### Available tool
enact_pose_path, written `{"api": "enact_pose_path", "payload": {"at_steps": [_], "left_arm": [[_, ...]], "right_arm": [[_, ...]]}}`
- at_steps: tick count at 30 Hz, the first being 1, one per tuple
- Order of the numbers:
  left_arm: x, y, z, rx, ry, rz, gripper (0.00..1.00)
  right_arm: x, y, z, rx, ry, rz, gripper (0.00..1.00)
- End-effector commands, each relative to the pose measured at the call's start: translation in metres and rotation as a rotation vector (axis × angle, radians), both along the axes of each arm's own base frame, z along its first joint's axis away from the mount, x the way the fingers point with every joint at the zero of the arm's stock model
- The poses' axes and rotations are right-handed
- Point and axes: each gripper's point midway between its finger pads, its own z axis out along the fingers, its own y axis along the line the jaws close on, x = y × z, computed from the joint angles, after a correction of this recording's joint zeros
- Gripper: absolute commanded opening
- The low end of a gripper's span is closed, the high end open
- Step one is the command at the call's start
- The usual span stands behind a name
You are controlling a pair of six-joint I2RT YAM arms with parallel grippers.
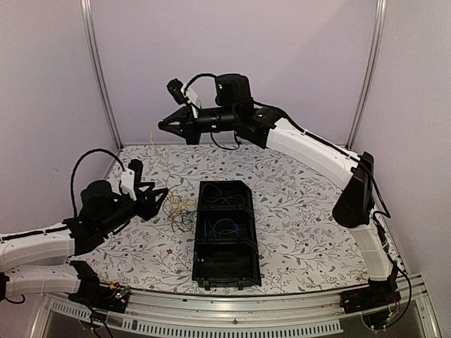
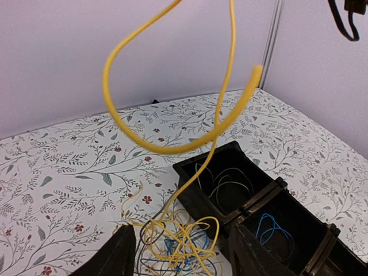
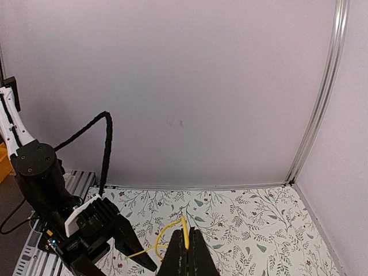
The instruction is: Untangle the cables
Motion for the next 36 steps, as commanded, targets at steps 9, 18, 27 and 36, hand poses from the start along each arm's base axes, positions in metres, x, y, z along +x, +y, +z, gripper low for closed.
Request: {"api": "enact_pose_path", "payload": {"at_steps": [9, 18, 27, 36], "left_arm": [[0.049, -0.001, 0.014, 0.035, -0.196, 0.15, 0.5], [0.087, 0.011, -0.036, 0.021, -0.125, 0.243, 0.26], [0.105, 0.057, -0.098, 0.044, 0.051, 0.376, 0.23], [0.114, 0.061, -0.116, 0.049, 0.129, 0.413, 0.22]], "right_arm": [[-0.022, 0.004, 0.011, 0.014, 0.009, 0.041, 0.0], [-0.055, -0.017, 0.074, 0.082, -0.116, 0.134, 0.0], [-0.099, -0.106, 0.261, 0.475, -0.479, 0.001, 0.0], [-0.121, -0.174, 0.338, 0.64, -0.704, -0.191, 0.0]]}}
